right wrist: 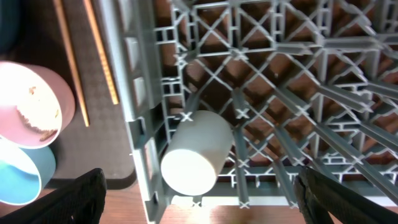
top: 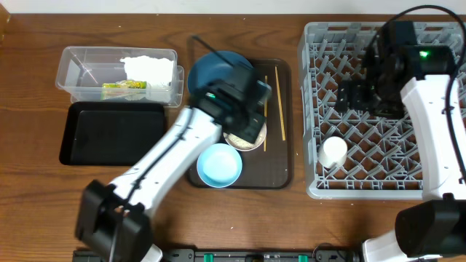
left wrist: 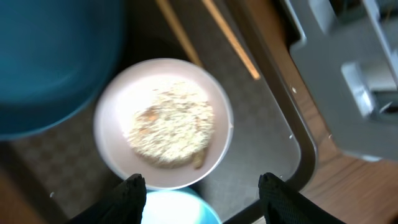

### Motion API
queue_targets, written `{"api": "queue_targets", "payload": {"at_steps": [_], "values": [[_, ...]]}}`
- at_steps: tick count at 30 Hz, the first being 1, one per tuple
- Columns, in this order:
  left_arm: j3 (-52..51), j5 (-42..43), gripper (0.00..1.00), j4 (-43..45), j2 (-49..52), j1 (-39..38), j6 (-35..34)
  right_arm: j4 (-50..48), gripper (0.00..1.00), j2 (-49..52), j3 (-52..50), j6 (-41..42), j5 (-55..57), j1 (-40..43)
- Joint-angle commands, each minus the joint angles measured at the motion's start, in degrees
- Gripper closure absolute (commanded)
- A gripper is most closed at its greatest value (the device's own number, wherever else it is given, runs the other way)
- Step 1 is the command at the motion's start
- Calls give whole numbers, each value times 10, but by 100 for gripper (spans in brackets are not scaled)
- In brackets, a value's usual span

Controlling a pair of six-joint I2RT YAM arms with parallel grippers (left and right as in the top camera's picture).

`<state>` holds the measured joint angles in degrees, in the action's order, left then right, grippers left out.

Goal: Sort waste into correct bins and load items into the dishwasher rack
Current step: 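Grasp pink rice bowl with left gripper and lift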

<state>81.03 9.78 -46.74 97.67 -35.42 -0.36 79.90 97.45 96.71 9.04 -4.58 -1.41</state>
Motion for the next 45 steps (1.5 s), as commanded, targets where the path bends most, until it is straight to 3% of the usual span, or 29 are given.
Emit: {"api": "queue_targets", "payload": {"at_steps": [1, 23, 30, 35, 41, 45], "values": [[12, -64, 39, 2, 45, -32, 49, 2, 5, -3, 7, -10, 0, 15], [-3, -25, 41, 58, 164, -65, 50, 5, 4, -3, 7, -25, 0, 19], [-2, -28, 57, 59, 176, -64, 42, 6, 5, -3, 7, -25, 0, 19], [-1, -28, 77, 59, 175, -64, 42, 7, 4, -3, 7, -24, 0, 19], [10, -28, 81, 57, 158, -64, -3, 4, 5, -3, 7, -24, 0, 19], [11, -28, 89, 55, 136, -64, -13, 5, 4, -3, 7, -24, 0, 19]]}}
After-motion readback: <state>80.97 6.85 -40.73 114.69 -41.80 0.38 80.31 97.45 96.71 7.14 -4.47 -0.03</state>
